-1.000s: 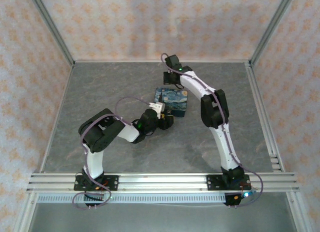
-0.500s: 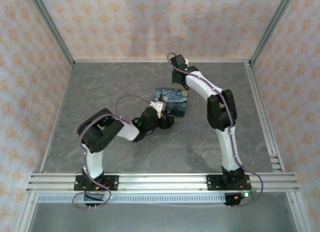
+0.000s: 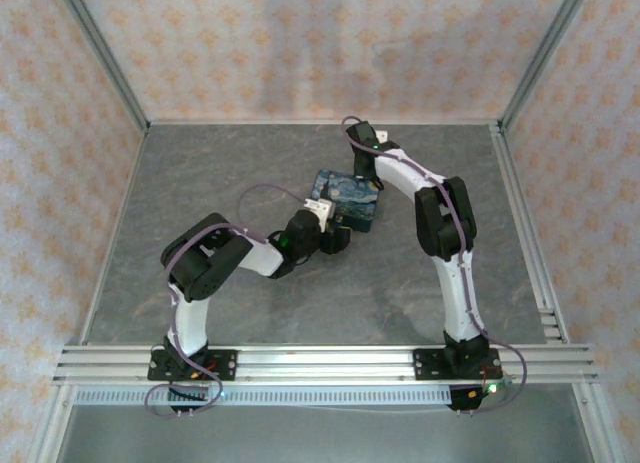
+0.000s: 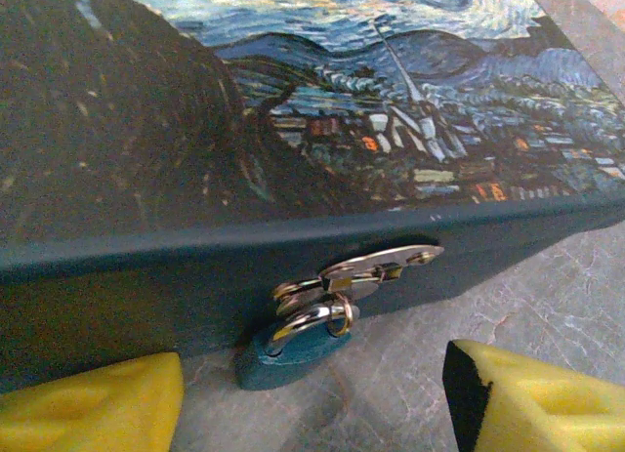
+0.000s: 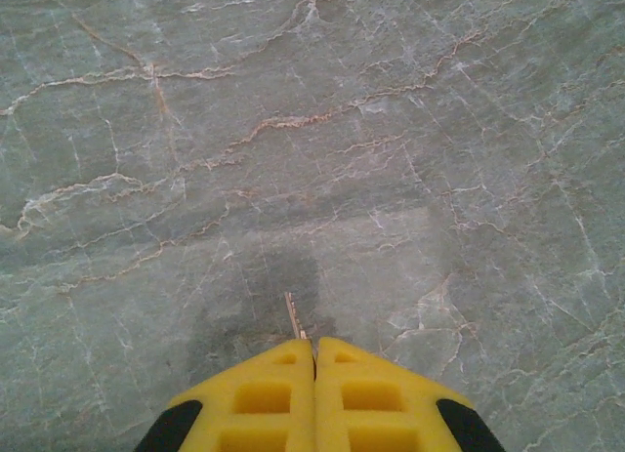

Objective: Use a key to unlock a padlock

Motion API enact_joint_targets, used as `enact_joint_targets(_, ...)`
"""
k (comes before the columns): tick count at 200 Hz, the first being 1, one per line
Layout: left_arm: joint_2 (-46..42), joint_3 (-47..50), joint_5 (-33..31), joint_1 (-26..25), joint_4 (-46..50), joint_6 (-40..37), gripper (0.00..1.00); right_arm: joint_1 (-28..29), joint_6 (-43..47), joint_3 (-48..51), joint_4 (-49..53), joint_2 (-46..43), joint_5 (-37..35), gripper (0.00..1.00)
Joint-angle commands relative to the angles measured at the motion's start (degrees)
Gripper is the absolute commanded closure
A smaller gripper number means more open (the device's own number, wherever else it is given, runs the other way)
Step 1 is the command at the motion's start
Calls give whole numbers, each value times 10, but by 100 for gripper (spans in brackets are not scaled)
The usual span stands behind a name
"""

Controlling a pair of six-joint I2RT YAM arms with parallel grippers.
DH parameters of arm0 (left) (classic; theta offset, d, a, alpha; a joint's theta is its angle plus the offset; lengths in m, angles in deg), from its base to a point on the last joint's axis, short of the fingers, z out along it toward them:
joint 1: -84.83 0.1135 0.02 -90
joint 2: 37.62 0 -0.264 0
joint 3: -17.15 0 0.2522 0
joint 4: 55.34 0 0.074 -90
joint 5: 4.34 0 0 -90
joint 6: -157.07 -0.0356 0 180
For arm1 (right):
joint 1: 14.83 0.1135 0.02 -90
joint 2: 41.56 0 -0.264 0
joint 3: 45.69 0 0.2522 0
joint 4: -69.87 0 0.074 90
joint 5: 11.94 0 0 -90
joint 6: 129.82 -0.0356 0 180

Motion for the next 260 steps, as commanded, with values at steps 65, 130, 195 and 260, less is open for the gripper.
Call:
enact_joint_targets(65,35,-41,103,-1,33,-11,35,8,4,-7,-13,24,68,100)
enact_joint_targets(130,39,-57,145,0,50,-18,45,16,18,-39,-8,56,141,100)
enact_joint_targets(195,46,-54,195,8,9,-1,53,28,24,-51,-5,73,160,100)
enact_joint_targets(260,39,-56,148,4,43,-9,35,55,41,-87,6,96,209,100)
